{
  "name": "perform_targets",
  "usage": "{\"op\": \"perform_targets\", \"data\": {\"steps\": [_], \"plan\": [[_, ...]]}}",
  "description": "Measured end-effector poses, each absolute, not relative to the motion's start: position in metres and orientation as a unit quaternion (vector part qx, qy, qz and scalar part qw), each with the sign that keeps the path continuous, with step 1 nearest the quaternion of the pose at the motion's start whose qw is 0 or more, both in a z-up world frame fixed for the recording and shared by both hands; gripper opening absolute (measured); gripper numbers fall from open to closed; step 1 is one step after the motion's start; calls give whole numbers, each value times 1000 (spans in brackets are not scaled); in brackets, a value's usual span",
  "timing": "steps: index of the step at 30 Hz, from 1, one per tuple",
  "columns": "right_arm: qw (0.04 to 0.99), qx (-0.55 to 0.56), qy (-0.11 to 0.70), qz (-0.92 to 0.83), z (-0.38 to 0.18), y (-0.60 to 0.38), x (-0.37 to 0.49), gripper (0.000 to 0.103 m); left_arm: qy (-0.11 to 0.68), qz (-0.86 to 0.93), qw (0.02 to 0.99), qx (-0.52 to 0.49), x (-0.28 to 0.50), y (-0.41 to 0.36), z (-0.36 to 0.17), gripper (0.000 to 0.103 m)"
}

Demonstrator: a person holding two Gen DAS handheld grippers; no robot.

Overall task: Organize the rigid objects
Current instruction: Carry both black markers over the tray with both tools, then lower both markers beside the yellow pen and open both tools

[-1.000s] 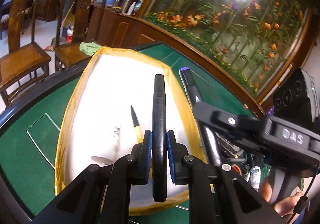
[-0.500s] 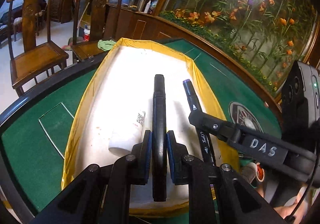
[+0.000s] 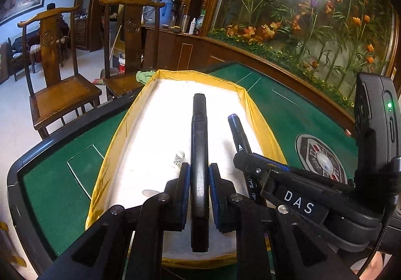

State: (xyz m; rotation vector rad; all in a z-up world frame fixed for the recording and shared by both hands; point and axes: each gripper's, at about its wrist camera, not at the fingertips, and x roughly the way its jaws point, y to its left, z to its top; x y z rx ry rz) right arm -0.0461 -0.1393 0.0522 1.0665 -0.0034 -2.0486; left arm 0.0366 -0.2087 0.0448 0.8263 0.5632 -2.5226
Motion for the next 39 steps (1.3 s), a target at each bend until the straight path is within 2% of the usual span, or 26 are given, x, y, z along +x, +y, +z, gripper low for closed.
{"op": "perform_targets", "data": {"steps": [19,22,24,26,32,39], "plan": [[407,425,-5,-809,57,-139,-47,15,198,-910,217,294,39,-208,46,15],[411,427,-14,-805,60,-137,-44,15,217,-907,212,292,43,-212,48,28],[415,418,-19,-808,70,-132,-40,15,231,-907,206,286,49,-215,53,44],[418,408,-23,-811,78,-127,-36,15,236,-908,207,278,53,-219,57,57],[429,396,-49,-810,96,-100,-24,15,236,-913,197,267,62,-216,70,57],[419,386,-69,-819,105,-20,-7,15,185,-931,131,286,51,-175,76,57]]}}
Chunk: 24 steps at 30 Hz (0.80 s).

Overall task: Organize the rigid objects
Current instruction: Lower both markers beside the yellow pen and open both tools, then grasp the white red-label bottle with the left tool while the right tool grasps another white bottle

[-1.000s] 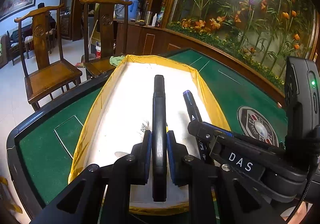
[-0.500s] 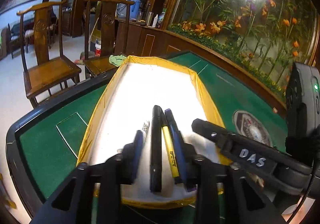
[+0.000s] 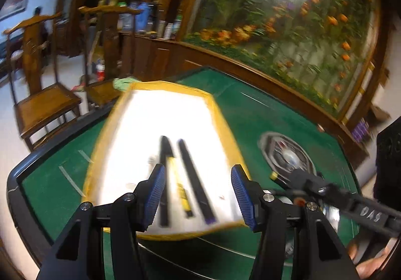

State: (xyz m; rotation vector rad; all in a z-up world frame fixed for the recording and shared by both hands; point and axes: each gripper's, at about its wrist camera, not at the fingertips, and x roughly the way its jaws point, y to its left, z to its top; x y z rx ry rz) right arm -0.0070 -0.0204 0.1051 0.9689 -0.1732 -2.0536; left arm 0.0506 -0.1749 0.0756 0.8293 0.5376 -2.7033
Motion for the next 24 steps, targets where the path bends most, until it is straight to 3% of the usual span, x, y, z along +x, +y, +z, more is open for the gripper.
{"op": "perform_targets", "data": {"steps": [6,9,12,17,19,22,23,24], "plan": [[353,380,-138,-844,103,91,-11,17,117,-941,53,313,34,-121,76,57],[331,381,-162,-848,102,128,-15,24,74,-932,2,355,21,-92,66,60],[313,371,-177,-856,101,161,-14,28,8,-927,6,376,12,-67,57,61],[282,363,-204,-864,102,196,-21,32,-26,-918,14,396,-5,-56,43,61],[267,373,-214,-863,99,204,-25,43,-57,-913,17,404,-14,-45,35,52],[253,399,-220,-854,88,206,-28,44,-92,-902,36,420,-24,-39,21,44],[250,406,-224,-850,84,207,-28,44,-90,-897,39,430,-26,-41,16,37],[248,416,-226,-846,78,206,-28,44,-91,-900,38,425,-25,-41,15,37]]}}
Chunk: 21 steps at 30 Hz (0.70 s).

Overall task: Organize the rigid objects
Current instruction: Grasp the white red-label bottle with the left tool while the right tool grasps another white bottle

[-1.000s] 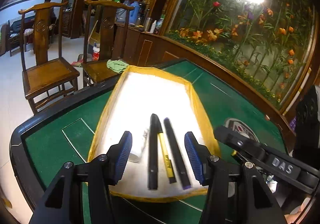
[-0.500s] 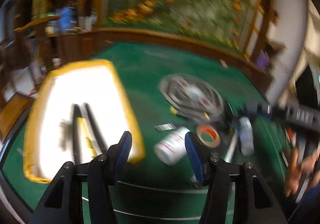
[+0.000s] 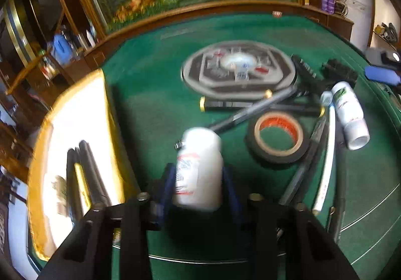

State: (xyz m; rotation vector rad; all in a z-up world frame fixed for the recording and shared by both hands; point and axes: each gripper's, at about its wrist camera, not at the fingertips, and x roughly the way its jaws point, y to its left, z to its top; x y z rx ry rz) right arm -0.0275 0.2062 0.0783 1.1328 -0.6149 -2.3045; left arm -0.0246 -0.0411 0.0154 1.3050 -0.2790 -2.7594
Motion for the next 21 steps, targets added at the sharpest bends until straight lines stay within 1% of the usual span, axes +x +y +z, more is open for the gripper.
{"op": "perform_targets", "data": {"steps": [6,8,12,14,17,19,21], "plan": [[227,456,-193,-839,56,192,-29,44,-67,-901,22,429,-19,-35,16,37],[231,467,-185,-833,48,185,-29,44,-72,-901,11,427,-16,-26,16,37],[216,467,-155,-843,43,174,-29,43,-61,-903,6,426,-16,-21,18,37],[211,468,-141,-847,38,167,-30,43,-38,-904,0,426,-16,-26,18,37],[206,458,-106,-858,36,155,-33,38,1,-906,-14,422,-13,-33,21,37],[213,459,-111,-855,35,157,-32,35,27,-912,-25,410,-6,-39,28,37],[217,461,-123,-851,35,161,-30,35,39,-915,-33,400,0,-41,33,37]]}}
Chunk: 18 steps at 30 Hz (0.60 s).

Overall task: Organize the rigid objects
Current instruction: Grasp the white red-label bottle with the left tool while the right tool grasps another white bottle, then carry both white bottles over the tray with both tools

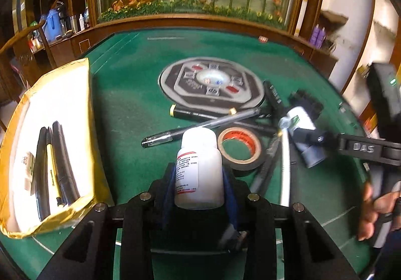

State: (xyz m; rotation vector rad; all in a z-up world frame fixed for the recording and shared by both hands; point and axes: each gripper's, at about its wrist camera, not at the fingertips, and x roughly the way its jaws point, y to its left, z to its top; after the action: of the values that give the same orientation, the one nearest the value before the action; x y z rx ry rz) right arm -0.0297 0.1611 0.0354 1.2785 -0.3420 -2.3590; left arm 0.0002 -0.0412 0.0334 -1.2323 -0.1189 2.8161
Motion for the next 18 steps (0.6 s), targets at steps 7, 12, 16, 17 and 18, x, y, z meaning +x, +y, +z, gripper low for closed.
{"op": "perform_targets", "data": {"steps": [7,12,16,17,18], "plan": [[223,431,-134,-864,52,167,-22,35,-66,921,30,-383,13,-51,46,37],[268,371,-144,-878,78,159,-9,35,-78,933,29,-350,26,-60,66,37],[312,366,-138,-866,87,136,-2,36,-86,939,17,-333,31,-75,77,37],[322,370,-138,-860,88,128,-3,36,-88,940,12,-330,32,-79,79,37],[334,374,-140,-854,89,119,-3,36,-90,941,4,-326,34,-85,81,37]]}}
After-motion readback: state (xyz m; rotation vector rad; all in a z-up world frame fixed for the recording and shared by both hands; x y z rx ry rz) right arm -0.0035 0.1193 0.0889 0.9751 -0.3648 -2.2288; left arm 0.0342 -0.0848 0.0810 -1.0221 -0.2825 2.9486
